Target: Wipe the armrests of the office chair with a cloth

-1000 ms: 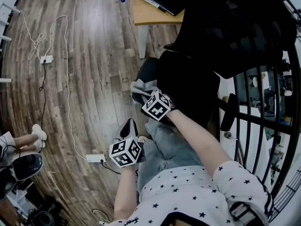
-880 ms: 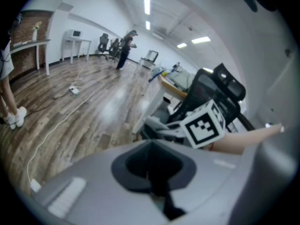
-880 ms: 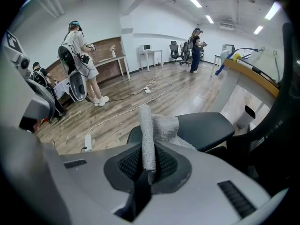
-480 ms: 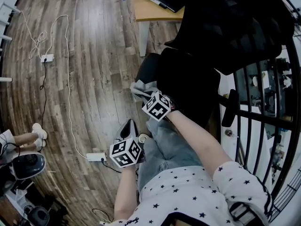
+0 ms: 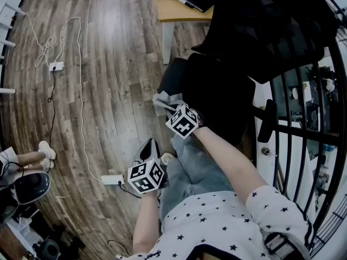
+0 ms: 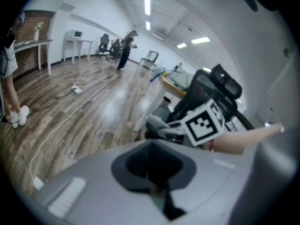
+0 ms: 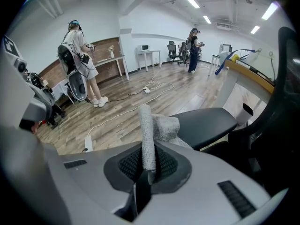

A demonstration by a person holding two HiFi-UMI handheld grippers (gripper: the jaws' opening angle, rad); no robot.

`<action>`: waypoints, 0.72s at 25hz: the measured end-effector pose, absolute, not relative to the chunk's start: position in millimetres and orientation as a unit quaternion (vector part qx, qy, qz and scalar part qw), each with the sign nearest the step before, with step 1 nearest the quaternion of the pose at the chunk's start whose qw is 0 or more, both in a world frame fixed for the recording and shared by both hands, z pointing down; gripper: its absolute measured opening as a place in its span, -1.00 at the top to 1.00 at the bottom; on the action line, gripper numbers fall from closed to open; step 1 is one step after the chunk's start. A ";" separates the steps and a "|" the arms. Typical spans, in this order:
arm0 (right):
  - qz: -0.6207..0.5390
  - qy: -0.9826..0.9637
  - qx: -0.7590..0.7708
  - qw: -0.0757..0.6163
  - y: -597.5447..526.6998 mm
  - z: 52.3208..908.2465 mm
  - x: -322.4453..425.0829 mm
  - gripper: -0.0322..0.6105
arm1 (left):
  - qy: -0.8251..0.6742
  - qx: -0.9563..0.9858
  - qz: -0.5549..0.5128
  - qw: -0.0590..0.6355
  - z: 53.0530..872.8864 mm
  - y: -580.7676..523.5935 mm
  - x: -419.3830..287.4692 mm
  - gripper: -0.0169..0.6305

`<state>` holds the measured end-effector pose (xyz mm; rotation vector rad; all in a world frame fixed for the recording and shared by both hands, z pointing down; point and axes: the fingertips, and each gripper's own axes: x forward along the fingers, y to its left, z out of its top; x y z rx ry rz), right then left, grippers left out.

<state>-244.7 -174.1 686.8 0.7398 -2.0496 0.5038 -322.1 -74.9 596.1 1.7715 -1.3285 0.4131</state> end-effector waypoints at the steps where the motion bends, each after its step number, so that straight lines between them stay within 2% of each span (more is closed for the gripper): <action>1: 0.203 -0.824 0.298 0.437 -172.8 686.7 -245.1 0.82 | -0.533 0.710 0.166 0.430 596.2 -73.1 -323.4 0.92; 9: 0.187 -0.822 0.291 0.454 -158.7 691.2 -252.3 0.82 | -0.531 0.714 0.163 0.425 592.8 -65.1 -332.5 0.92; 18: 0.182 -0.823 0.313 0.438 -150.0 674.8 -252.7 0.82 | -0.532 0.719 0.163 0.416 586.4 -53.0 -348.2 0.92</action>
